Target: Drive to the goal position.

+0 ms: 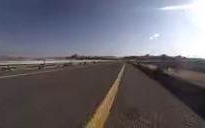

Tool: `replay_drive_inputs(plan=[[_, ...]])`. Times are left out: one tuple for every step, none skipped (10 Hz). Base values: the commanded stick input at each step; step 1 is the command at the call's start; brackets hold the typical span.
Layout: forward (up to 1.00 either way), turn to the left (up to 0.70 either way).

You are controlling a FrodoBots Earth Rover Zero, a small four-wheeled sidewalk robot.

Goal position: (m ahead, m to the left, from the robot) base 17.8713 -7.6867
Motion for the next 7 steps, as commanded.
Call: replay_drive_inputs(plan=[[0.70,0.00],[0.70,0.00],[0.70,0.00],[0.70,-0.11],[0.70,-0.27],[0.70,-0.35],[0.70,-0.35]])
